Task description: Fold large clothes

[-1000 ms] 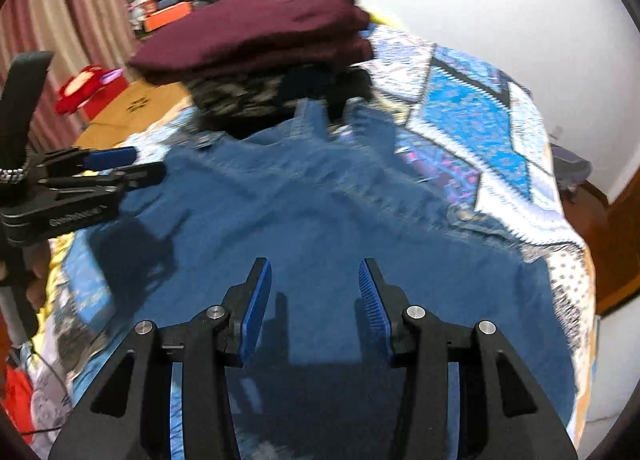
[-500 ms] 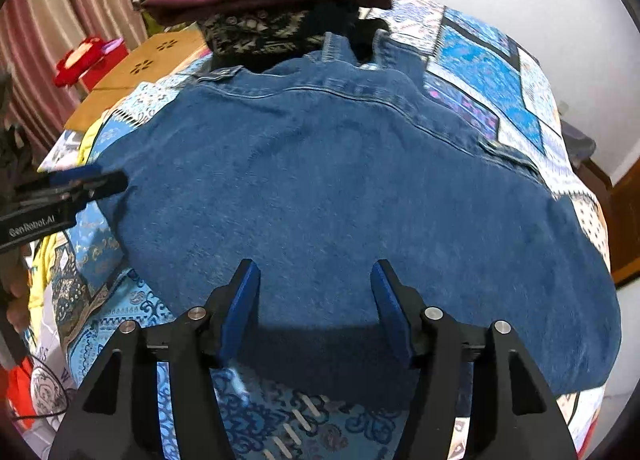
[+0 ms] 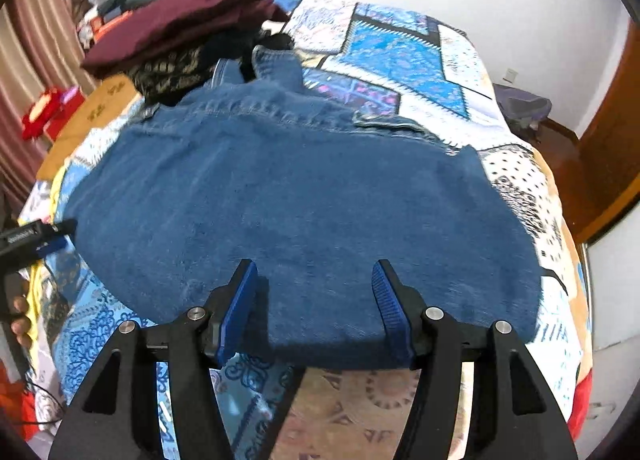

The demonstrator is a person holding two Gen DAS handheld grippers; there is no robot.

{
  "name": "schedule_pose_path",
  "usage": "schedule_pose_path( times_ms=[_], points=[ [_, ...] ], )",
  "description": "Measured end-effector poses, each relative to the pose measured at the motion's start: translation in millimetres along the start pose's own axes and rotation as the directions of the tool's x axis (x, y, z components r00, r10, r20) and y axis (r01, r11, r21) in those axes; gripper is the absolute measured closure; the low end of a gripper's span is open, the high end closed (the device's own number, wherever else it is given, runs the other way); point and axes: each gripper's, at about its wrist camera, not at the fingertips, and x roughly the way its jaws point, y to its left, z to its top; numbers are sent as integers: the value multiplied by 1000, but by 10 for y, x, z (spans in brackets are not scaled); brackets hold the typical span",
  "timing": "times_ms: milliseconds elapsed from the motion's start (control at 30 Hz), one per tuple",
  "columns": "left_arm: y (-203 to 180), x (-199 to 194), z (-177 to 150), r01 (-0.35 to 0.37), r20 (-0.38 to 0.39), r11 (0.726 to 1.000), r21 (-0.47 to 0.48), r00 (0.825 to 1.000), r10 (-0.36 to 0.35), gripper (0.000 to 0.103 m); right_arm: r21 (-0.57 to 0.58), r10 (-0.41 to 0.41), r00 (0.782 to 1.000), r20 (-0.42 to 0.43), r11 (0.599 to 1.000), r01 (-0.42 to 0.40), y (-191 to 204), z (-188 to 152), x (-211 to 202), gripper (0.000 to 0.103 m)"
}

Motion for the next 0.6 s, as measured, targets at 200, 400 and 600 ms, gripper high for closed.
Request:
schedule_pose_path(
  times_ms=[200,400,600],
  points=[
    [272,178,19,167,-81,959,-228,979,-190,32,40,-7,1000,22,999,6,-79,-22,-42,47],
    [334,303,57,324,-95,880,-348,921,-377,32,27,-22,999,23,999,22,-56,-31,-4,43],
    [10,488,193,281,-91,924,-258,945,-313,32,24,-21,999,27,1000,20,-22,-34,14,38]
  ],
)
